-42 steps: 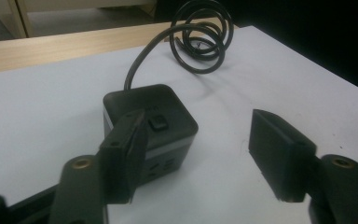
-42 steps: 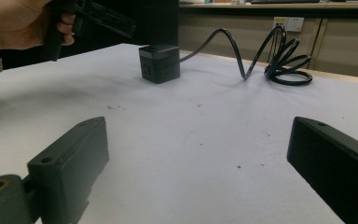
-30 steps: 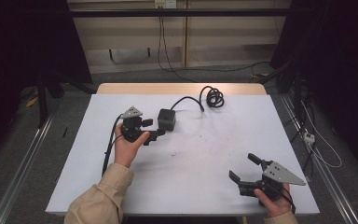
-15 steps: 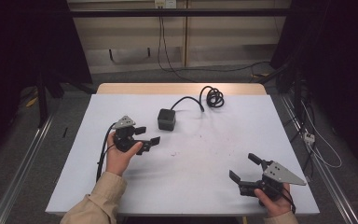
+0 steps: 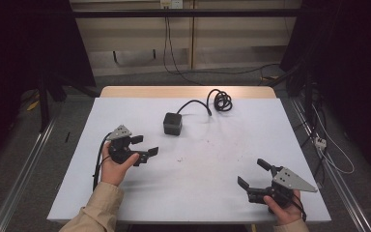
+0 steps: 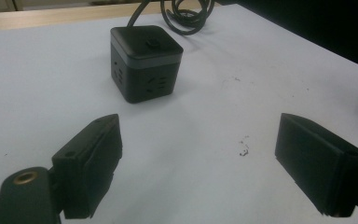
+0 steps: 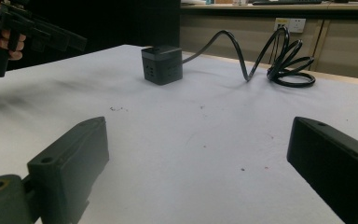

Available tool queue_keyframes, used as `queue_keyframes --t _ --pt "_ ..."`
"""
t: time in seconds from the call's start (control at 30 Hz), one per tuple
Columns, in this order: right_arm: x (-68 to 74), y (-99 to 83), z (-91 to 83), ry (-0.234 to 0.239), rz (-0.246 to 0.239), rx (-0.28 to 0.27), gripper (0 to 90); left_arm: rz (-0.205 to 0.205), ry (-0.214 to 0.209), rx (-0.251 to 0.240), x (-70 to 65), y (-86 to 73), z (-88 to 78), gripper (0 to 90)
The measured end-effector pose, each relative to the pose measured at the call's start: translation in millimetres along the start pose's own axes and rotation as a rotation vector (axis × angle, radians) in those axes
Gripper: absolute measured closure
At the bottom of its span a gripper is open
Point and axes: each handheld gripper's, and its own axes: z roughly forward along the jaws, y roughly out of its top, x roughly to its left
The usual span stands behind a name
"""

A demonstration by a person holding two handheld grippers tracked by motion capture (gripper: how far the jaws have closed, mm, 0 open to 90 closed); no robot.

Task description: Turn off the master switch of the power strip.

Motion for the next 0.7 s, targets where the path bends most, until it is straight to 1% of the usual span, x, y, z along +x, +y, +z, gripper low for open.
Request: queue_keyframes --t 0.1,0.17,0.27,0.4,0.47,0.53,0.7 --pt "0.0 0.1 -0.2 -0.001 -0.002 -0.001 4.9 -0.002 0.004 -0.002 0.6 -2.6 -3.8 13.2" --pt "0.0 0.2 -0.3 -0.001 -0.002 -0.001 4.9 0.005 0.01 0.003 0.5 -3.8 -6.3 12.3" --pt "0.0 0.3 -0.5 -0.001 -0.001 -0.002 4.9 0.008 0.01 -0.007 0.5 -7.2 -11.7 11.9" --pt "-0.2 0.4 -0.8 -0.001 -0.001 -0.003 4.9 0.018 0.029 -0.005 0.3 -11.4 -19.6 11.6" --pt "-0.1 0.5 -0.7 -0.001 0.0 -0.003 4.9 0.019 0.03 -0.001 0.5 -13.8 -23.1 11.2" --pt "0.2 0.6 -0.6 -0.001 -0.001 -0.003 4.9 0.027 0.042 0.008 1.1 -16.1 -26.7 10.5" --pt "0.5 0.8 -0.6 -0.001 -0.003 -0.003 4.9 0.013 0.054 0.0 4.1 -25.2 -36.8 9.9"
